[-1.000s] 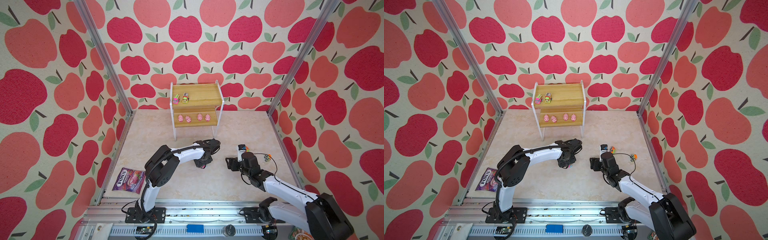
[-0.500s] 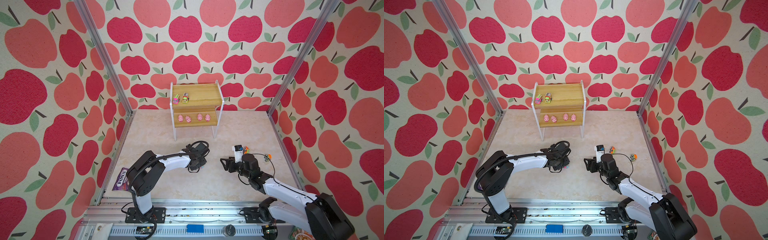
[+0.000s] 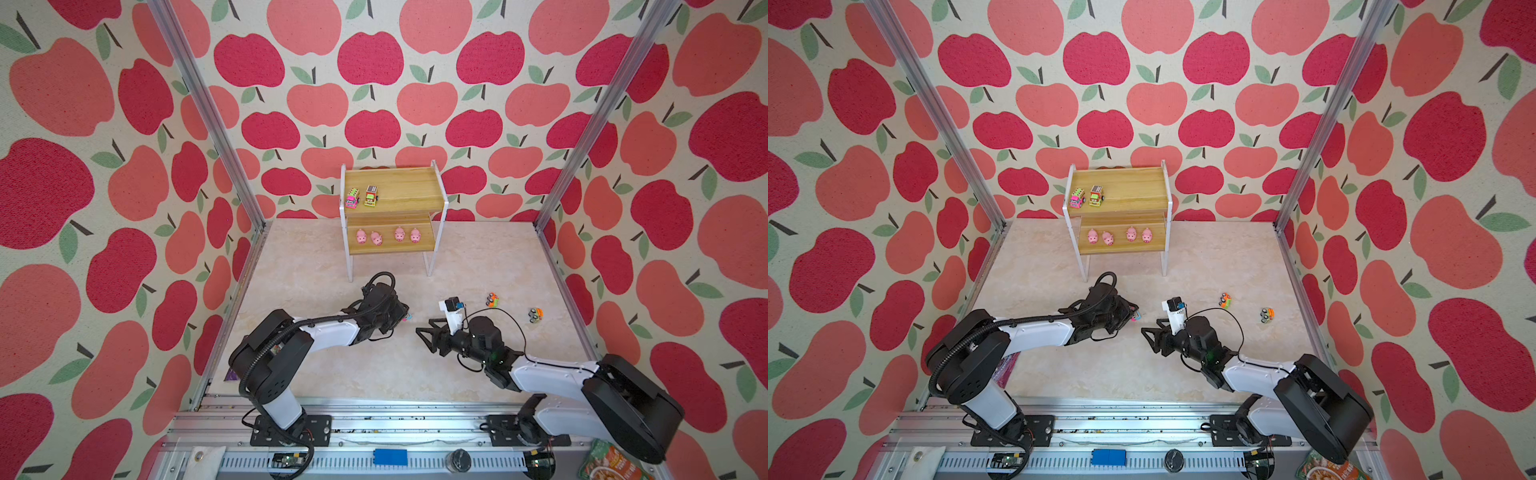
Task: Organize plastic toys on shelves
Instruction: Place the plastic toy at the center of the table.
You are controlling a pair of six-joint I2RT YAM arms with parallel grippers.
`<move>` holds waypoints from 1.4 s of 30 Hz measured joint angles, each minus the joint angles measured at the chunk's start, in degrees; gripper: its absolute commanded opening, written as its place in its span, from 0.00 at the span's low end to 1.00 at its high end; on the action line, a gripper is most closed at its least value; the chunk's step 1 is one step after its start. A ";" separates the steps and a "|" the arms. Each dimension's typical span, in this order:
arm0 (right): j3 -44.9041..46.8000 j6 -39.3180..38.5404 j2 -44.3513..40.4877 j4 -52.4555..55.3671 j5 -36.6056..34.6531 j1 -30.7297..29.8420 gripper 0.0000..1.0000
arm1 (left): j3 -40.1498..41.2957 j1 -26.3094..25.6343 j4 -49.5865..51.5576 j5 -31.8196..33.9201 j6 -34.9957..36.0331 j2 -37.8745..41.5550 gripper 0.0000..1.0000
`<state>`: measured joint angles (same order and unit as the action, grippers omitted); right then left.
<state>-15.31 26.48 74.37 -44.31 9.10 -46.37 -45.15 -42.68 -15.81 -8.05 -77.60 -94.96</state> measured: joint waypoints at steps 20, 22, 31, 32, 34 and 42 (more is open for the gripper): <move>-9.03 -0.46 15.67 -8.98 -1.36 -0.39 0.45 | 3.02 0.46 -8.48 -3.39 -2.51 2.43 0.32; -9.46 -0.44 16.35 -9.70 -1.60 -0.39 0.40 | 3.23 0.50 -8.52 -3.39 -2.51 2.97 0.32; -10.58 1.11 18.10 -12.07 -2.40 -0.39 0.23 | 3.98 0.98 -9.73 -2.56 -2.47 4.31 0.33; -10.62 1.14 18.10 -12.31 -2.38 -0.39 0.22 | 4.11 0.98 -9.75 -2.38 -2.47 4.68 0.34; -10.64 1.16 18.08 -12.90 -2.51 -0.48 0.21 | 4.37 0.98 -9.77 -1.95 -2.40 5.38 0.39; -10.73 -0.90 17.05 -12.24 -3.96 -0.55 0.18 | 5.73 0.74 -8.48 -1.84 -0.76 9.14 0.71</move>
<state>-26.04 25.58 91.42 -56.55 5.15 -46.92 -39.42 -41.93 -24.29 -9.89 -78.37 -85.82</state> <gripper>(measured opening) 0.298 0.662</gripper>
